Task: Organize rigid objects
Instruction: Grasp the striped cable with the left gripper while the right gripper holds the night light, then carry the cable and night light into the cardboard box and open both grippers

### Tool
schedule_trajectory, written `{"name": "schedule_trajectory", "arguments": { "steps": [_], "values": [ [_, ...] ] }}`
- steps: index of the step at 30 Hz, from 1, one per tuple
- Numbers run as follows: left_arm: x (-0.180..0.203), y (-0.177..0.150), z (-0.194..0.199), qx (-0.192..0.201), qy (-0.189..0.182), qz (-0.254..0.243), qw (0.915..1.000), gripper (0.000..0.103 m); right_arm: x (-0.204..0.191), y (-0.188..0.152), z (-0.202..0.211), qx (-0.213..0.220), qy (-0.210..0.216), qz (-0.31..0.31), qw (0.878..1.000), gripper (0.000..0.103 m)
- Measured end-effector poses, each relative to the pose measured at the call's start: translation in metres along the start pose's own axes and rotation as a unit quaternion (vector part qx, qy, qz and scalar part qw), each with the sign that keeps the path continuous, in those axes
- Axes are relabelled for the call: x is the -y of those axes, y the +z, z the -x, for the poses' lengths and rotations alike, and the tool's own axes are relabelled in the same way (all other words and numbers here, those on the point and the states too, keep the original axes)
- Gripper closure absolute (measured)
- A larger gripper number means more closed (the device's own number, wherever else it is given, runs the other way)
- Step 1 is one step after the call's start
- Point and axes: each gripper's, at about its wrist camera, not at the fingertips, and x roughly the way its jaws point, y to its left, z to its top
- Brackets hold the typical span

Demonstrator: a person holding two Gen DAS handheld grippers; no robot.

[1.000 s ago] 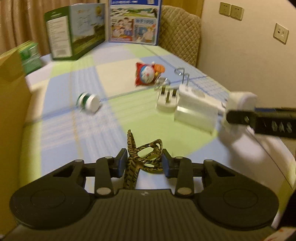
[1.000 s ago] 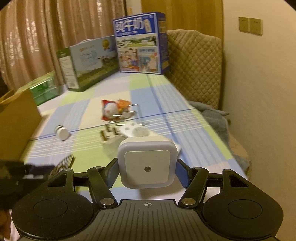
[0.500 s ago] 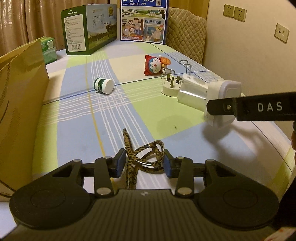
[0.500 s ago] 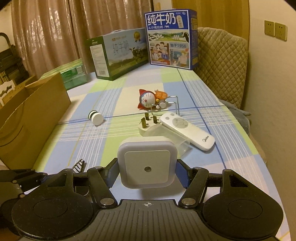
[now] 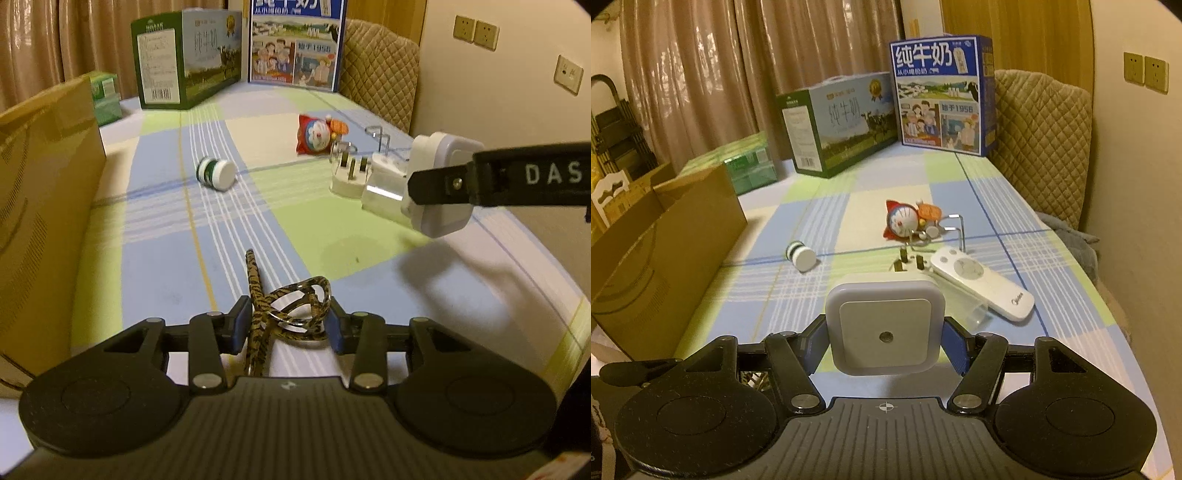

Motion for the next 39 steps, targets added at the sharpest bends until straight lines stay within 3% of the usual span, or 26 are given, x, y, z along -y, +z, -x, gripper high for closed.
{"name": "schedule_trajectory", "arguments": {
  "steps": [9,20,30,39],
  "values": [
    [-0.003,0.017,0.034,0.033,0.005,0.002,0.9994,0.067,-0.005,0.007,0.019,0.022,0.002,-0.008,1.0,0.042],
    [-0.017,0.036,0.108,0.082,0.019,0.013,0.9964,0.067,-0.032,0.008,0.067,0.051,0.016,0.005,0.999,0.042],
    [-0.06,0.041,0.17,0.105,0.059,0.024,0.9925,0.067,-0.083,0.027,0.085,0.064,0.073,0.036,0.995,0.042],
    [-0.124,0.046,0.207,0.11,0.103,0.031,0.988,0.067,-0.151,0.047,0.071,0.057,0.14,0.078,0.985,0.042]
  ]
}}
